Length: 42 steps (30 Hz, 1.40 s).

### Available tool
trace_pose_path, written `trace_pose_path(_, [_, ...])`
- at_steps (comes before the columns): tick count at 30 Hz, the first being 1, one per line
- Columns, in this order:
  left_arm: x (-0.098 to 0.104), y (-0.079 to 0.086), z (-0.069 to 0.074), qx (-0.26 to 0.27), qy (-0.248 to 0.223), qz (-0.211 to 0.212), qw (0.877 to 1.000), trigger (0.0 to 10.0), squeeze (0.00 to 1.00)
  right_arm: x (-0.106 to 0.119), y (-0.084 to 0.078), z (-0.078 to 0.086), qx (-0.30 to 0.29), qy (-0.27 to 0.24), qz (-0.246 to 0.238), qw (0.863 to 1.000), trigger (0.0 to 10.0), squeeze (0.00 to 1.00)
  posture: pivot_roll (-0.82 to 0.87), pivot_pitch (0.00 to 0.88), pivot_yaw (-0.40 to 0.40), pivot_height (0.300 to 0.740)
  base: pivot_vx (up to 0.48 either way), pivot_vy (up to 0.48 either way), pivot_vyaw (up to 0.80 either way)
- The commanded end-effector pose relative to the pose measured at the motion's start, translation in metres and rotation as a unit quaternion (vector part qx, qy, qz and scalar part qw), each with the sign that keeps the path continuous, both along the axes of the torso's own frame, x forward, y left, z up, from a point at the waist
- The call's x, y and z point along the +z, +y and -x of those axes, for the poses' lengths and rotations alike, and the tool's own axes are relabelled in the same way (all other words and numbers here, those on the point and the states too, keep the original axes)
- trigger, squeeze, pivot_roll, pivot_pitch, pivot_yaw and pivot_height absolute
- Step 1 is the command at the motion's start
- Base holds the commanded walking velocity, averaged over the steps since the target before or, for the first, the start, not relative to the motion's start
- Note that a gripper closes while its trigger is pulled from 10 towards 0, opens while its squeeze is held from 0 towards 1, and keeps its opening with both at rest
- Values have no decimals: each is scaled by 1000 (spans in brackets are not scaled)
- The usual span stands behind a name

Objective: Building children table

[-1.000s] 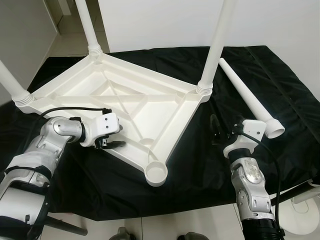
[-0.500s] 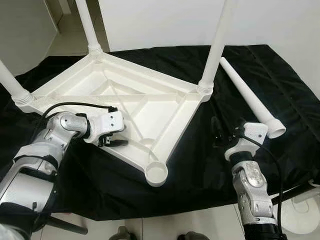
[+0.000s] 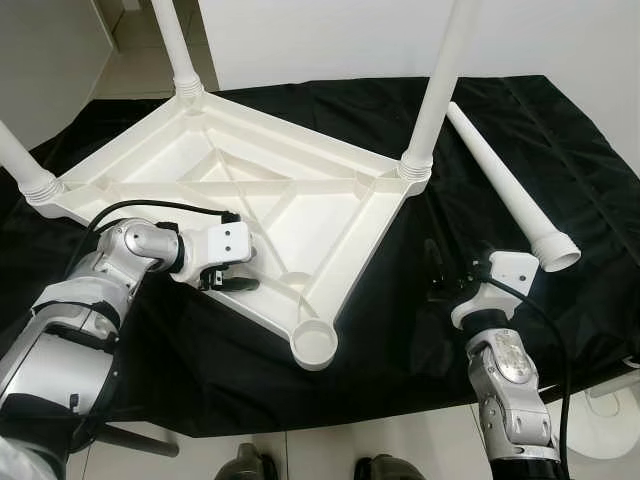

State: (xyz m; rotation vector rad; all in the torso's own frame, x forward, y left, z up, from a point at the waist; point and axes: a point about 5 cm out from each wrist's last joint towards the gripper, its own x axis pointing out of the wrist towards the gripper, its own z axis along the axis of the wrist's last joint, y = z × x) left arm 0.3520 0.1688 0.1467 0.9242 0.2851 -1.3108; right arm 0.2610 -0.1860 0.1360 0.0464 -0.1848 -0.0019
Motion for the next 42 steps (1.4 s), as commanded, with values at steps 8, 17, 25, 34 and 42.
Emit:
trace_pose_path(8, [-15,0,10,-32,62,-12,997,1647,0,-3,4,0,4,10,1,1000,10000,0,-135,122,75,740,0,0,0])
trace_pose_path(17, [-13,-3,9,-37,66,2,997,1020,0,-3,6,-2,7,10,1,1000,10000,0,-132,110,75,740,0,0,0])
trace_pose_path(25, [-3,-10,5,-30,44,52,997,0,0,-3,8,-3,8,9,0,1000,10000,0,-135,100,77,740,0,0,0])
trace_pose_path(34, [13,-20,-2,-6,-1,106,994,157,0,-4,9,-4,9,8,-3,1000,10000,0,-130,98,75,740,0,0,0])
trace_pose_path(42, [22,-24,-9,33,-41,129,990,0,0,-4,10,-5,7,8,-4,1000,10000,0,-127,104,81,740,0,0,0])
